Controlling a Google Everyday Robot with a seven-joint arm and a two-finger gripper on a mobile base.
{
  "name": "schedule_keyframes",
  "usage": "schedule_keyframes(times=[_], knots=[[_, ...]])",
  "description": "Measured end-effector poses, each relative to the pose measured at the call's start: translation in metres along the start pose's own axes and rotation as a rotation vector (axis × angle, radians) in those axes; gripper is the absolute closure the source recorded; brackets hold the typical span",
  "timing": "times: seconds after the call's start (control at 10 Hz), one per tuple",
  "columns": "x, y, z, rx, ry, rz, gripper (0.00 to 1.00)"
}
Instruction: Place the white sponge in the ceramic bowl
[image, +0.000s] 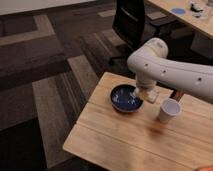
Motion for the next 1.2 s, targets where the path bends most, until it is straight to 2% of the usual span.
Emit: schedule_keyframes(times=[0.2, 0.3, 0.6, 0.8, 1.1, 1.2], knots=[[-0.033, -0.005, 0.017, 0.013, -0.003, -0.106, 1.00], [-0.044, -0.012, 0.032, 0.016, -0.005, -0.131, 1.00], [-0.056, -0.025, 0.058, 0.020, -0.020, -0.151, 0.98], [-0.056, -0.025, 0.058, 0.020, -0.019, -0.151, 0.76], [-0.056, -0.025, 0.058, 0.020, -0.019, -0.151, 0.26], [-0.056, -0.025, 0.058, 0.020, -0.019, -0.151, 0.20]])
